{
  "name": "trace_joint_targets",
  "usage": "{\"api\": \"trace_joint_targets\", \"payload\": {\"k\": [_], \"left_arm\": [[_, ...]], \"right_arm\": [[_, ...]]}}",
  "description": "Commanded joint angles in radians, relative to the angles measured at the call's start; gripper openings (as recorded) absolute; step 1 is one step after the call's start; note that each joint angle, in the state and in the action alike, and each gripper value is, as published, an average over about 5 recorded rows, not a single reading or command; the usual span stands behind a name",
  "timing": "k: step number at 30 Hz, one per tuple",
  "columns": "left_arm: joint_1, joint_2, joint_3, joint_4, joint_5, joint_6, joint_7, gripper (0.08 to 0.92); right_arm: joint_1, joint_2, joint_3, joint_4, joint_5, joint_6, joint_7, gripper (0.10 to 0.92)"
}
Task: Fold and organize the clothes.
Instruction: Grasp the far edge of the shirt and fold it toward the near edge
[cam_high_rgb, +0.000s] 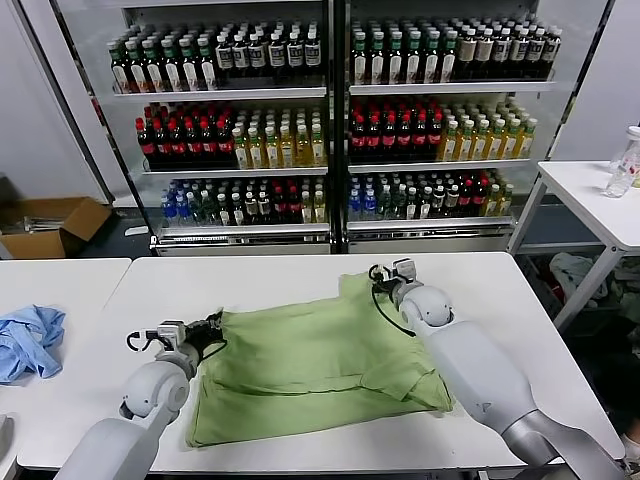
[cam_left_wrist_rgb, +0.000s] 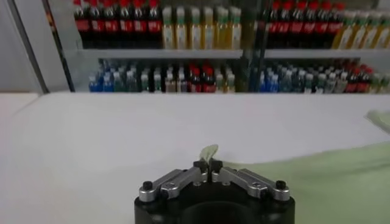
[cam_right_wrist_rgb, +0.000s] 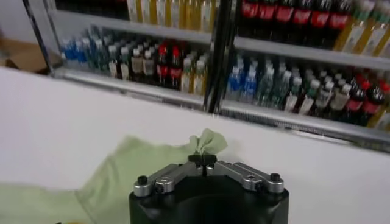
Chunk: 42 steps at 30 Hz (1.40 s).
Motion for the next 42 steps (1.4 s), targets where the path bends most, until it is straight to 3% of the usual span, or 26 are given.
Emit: {"api": "trace_joint_targets", "payload": {"k": [1, 15, 23, 31, 34, 42], "left_arm": [[0.128, 0.031, -0.119, -0.231, -0.059, -0.028, 0.004, 0.089], [0.418, 0.014, -0.203, -0.457, 0.014, -0.012, 0.024, 0.089], [0.515, 0.008, -0.206, -0.468, 0.107, 0.008, 0.051, 0.089], [0.515, -0.014, -0.175, -0.417, 0.312, -0.004, 0.09, 0.089], [0.522, -0.046, -0.159, -0.418, 0.373, -0.045, 0.059, 0.12], [0.567, -0.155, -0.157, -0.453, 0.457, -0.106, -0.098, 0.327]], "right_arm": [[-0.113, -0.065, 0.105, 0.258, 0.006, -0.006, 0.009, 0.107], [-0.54, -0.208, 0.347, 0.662, -0.003, -0.047, 0.04, 0.107], [-0.802, -0.233, 0.471, 0.811, -0.029, -0.055, 0.043, 0.107], [-0.876, -0.202, 0.446, 0.806, -0.184, -0.056, -0.001, 0.11], [-0.875, -0.188, 0.43, 0.811, -0.225, -0.046, -0.009, 0.152], [-0.923, -0.187, 0.459, 0.835, -0.245, 0.011, 0.005, 0.38]]}}
